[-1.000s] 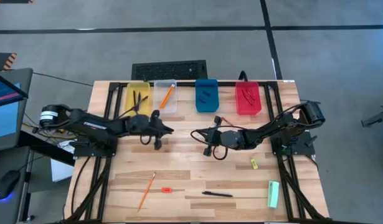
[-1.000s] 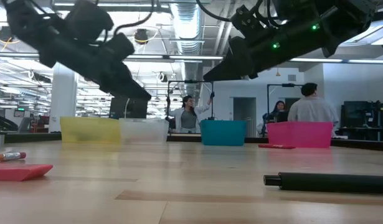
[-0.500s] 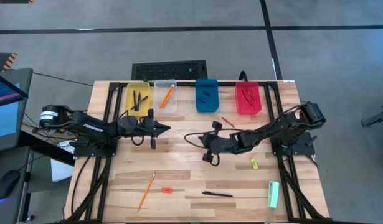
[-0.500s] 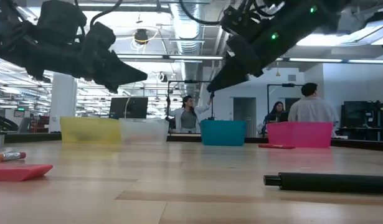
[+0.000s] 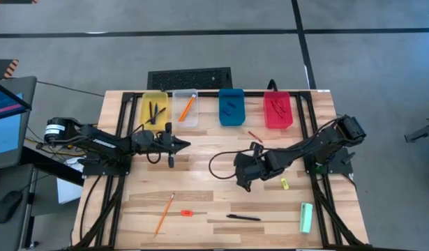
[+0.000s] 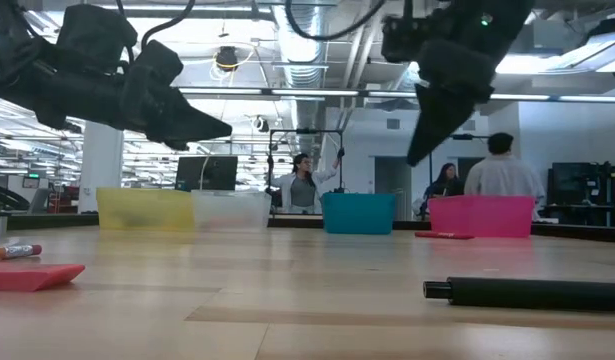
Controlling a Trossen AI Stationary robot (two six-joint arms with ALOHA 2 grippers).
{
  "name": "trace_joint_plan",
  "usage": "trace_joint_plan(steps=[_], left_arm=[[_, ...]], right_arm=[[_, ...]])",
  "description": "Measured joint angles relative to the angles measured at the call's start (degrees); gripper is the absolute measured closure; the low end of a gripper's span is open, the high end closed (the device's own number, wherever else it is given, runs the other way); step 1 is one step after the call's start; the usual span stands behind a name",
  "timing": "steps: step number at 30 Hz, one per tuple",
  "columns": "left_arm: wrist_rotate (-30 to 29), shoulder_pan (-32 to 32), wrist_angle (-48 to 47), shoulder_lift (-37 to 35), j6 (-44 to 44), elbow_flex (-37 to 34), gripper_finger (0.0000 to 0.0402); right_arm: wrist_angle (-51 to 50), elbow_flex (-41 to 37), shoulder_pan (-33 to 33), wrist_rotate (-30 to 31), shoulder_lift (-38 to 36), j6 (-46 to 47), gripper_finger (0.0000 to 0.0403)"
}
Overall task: Sort crayons/erasers/pens/pencils in bins
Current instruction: Put the black pen into the yellow bin
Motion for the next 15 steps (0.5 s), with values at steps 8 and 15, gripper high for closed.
trace_joint_plan(steps=[8,15], left_arm=[[0.13,-0.56,-1.60,0.01,-0.41,0.01,0.0401],[0.11,-0.83,-1.46,0.01,-0.39,-0.01,0.0401]], right_arm=[[8.72,-4.70,-1.38,-3.65,0.00,1.04,0.0401],[18.50,-7.06,0.51,-7.52,0.00,2.24,0.0401]])
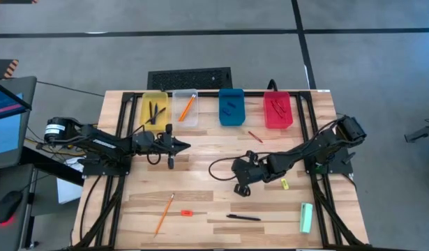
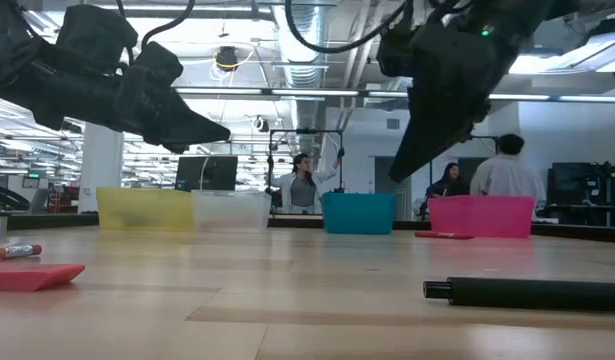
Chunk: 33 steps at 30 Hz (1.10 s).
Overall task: Sort crayons/erasers/pens/pencils in bins
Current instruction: Put the black pen into the yellow bin
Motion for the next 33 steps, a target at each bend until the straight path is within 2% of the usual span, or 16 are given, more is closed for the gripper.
trace_joint_plan(steps=[10,15,21,28,33], left_arm=[[-0.02,0.00,-0.04,0.00,0.00,0.00,0.0401],[-0.04,0.00,-0.07,0.00,0.00,0.02,0.0401],[-0.06,0.00,-0.32,0.12,0.00,0.02,0.0401],[-0.08,0.00,-0.62,1.66,0.28,-0.11,0.0401],[-0.22,-0.06,0.09,2.08,0.13,-0.07,0.0401]], right_arm=[[-4.64,0.06,8.10,-4.12,0.00,13.88,0.0400],[-12.08,3.72,12.14,-4.16,1.53,18.92,0.0400],[-16.41,9.26,14.75,-5.75,4.31,19.01,0.0400],[-26.37,21.32,15.65,-12.53,14.79,13.80,0.0399],[-33.69,30.09,16.06,-13.91,21.96,11.02,0.0394]])
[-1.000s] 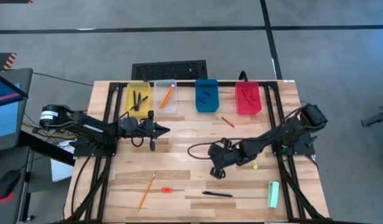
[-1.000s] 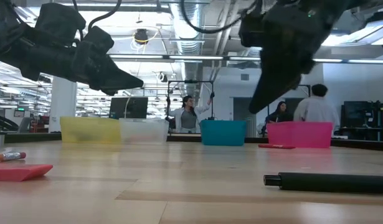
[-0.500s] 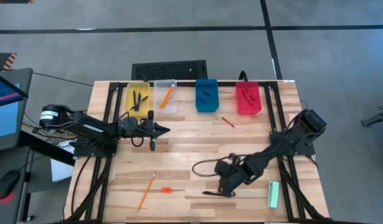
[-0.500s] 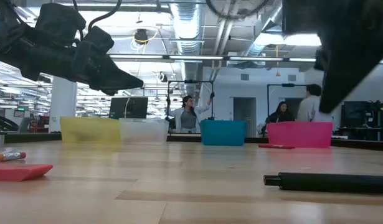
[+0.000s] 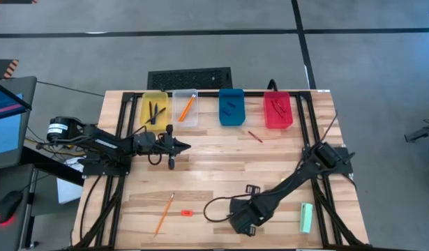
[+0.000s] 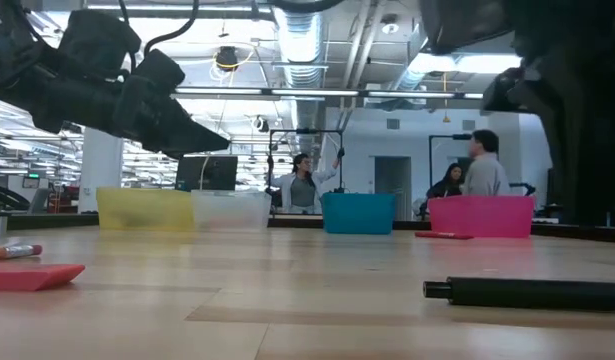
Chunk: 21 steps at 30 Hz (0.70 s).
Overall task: Sort crayons/erasers/pens/pencils in bins
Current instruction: Put the black pen into the yellow bin
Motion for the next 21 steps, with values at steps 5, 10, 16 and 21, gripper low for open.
trace_joint_plan(steps=[5,10,16,21], left_arm=[[0.09,-0.81,0.31,-0.02,0.00,0.02,0.0401],[0.04,-1.55,0.38,-0.02,-0.02,0.02,0.0401],[-0.26,-2.53,0.43,-0.02,-0.07,0.02,0.0401],[-0.33,-3.05,0.48,-0.02,-0.11,0.02,0.0401]], right_arm=[[-1.71,4.39,0.18,-2.04,3.24,-0.73,0.0362],[-1.23,4.42,0.67,-2.68,2.85,3.11,0.0314],[-1.11,4.46,2.30,-4.33,3.89,4.78,0.0270],[-1.46,4.42,3.55,-4.25,4.98,4.76,0.0258]])
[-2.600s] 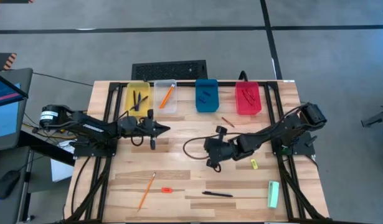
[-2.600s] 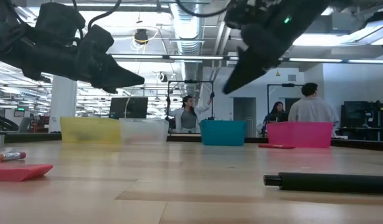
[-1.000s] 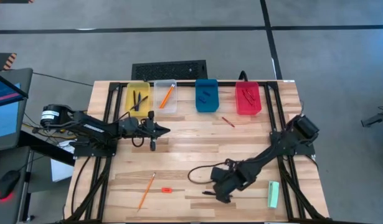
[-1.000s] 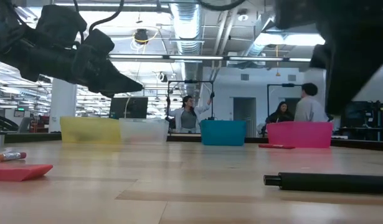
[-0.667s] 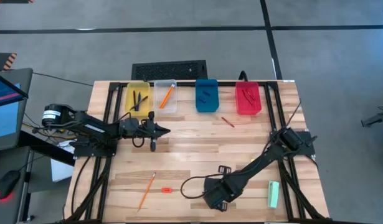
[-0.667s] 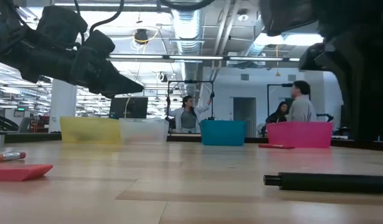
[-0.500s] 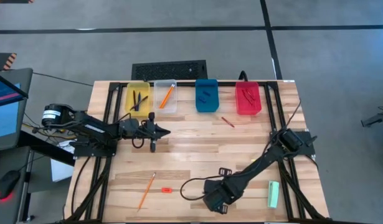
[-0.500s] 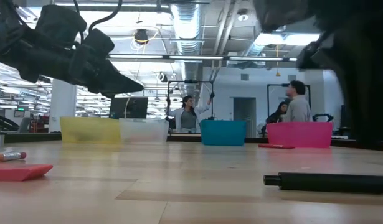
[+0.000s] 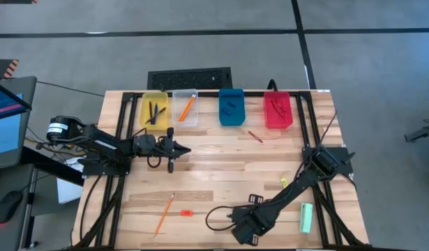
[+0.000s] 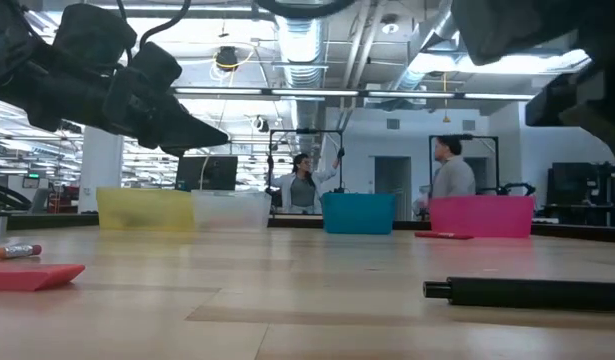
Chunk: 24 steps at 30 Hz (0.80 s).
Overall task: Sort crayons/erasers/pens/pencils in bins
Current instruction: Put the black pen into the yellow bin
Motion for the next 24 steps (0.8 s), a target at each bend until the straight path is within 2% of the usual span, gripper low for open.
trace_joint_plan(steps=[15,24], left_arm=[[-0.34,-1.04,-0.20,0.00,-0.17,0.00,0.0401],[-0.48,-1.04,-0.20,0.00,-0.74,0.00,0.0401]], right_arm=[[-1.47,0.28,-0.03,0.87,3.33,-1.07,0.0301],[-1.66,0.17,-1.06,0.68,3.48,-2.99,0.0359]])
